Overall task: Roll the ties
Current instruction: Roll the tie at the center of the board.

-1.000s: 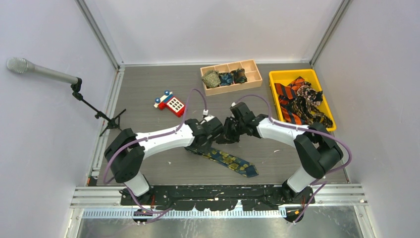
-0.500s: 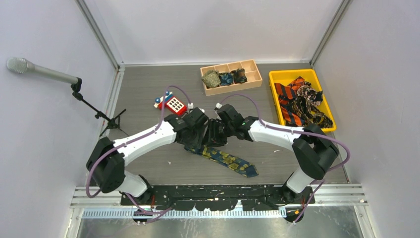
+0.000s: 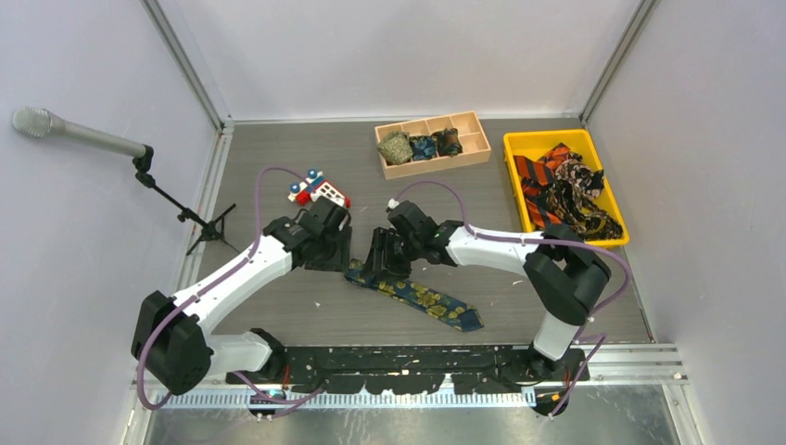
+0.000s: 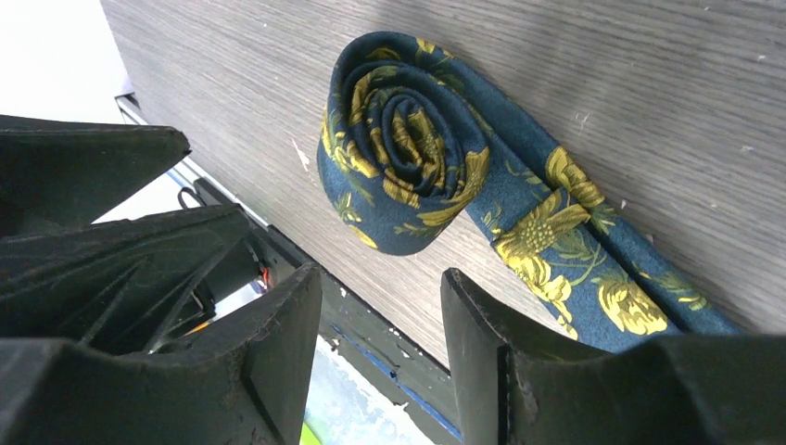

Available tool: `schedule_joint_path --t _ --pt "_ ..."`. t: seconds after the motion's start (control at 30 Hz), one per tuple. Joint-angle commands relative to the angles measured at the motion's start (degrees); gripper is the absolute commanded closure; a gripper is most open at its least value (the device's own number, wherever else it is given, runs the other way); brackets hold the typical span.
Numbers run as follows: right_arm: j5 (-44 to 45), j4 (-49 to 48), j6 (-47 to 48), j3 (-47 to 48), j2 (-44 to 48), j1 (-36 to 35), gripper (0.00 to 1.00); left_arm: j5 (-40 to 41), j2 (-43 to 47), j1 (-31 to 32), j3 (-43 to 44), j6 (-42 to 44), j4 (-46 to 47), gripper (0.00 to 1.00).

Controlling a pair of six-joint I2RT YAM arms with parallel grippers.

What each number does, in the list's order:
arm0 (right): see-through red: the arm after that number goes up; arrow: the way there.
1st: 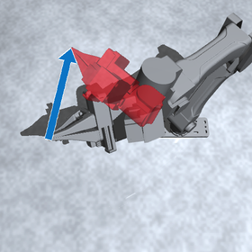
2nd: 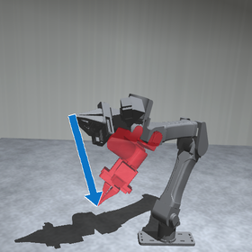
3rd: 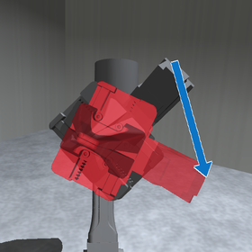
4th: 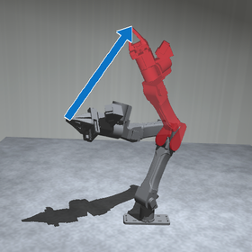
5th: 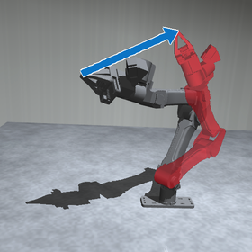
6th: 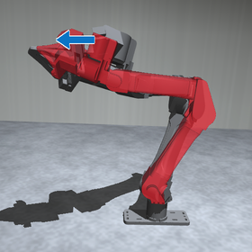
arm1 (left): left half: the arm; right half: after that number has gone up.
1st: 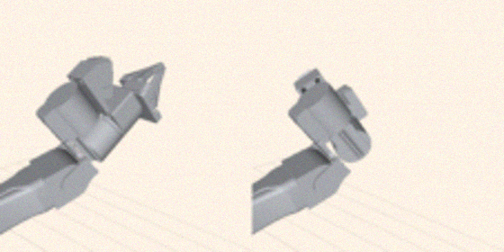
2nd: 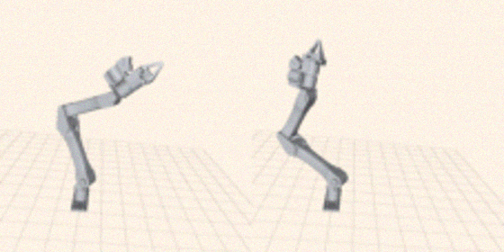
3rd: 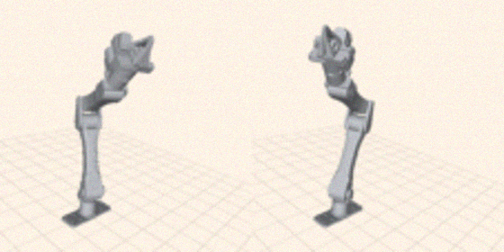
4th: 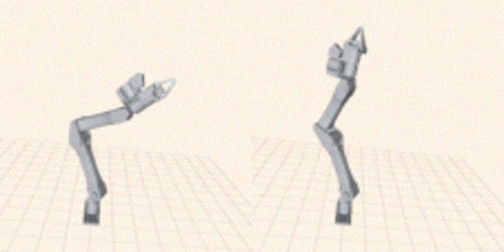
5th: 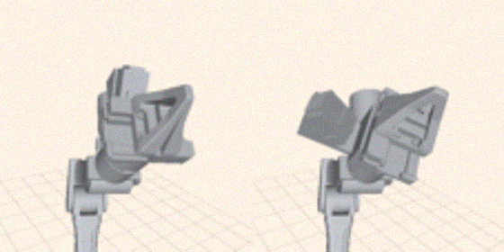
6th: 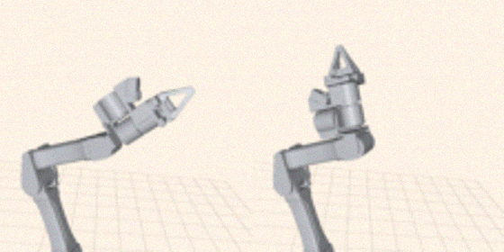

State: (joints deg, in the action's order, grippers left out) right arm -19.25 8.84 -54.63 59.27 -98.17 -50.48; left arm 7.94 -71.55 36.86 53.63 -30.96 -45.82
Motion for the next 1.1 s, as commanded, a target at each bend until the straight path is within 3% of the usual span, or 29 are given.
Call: schedule_joint_path --t 0.0,0.23,0.6,0.9,1.07 --pt "0.97 -2.09 -0.65 2.92 -1.64 -0.35 0.45 -4.10 2.57 -3.42 -2.17 1.28 2.35 0.47" --pt "1.03 -2.29 -0.48 3.99 -4.28 -0.33 0.49 -9.25 3.65 -7.72 -4.72 1.52 5.09 0.47" --pt "0.39 -1.87 0.74 4.10 -5.44 1.74 0.55 -12.83 4.20 -9.38 -6.84 1.31 8.15 0.47" --pt "-0.55 -1.98 1.26 2.90 -5.92 3.15 0.58 -17.22 4.16 -10.44 -8.68 1.12 13.47 0.29" --pt "-1.18 -2.71 1.23 2.21 -6.33 3.61 0.58 -18.61 2.77 -10.82 -8.91 0.97 15.10 0.27"
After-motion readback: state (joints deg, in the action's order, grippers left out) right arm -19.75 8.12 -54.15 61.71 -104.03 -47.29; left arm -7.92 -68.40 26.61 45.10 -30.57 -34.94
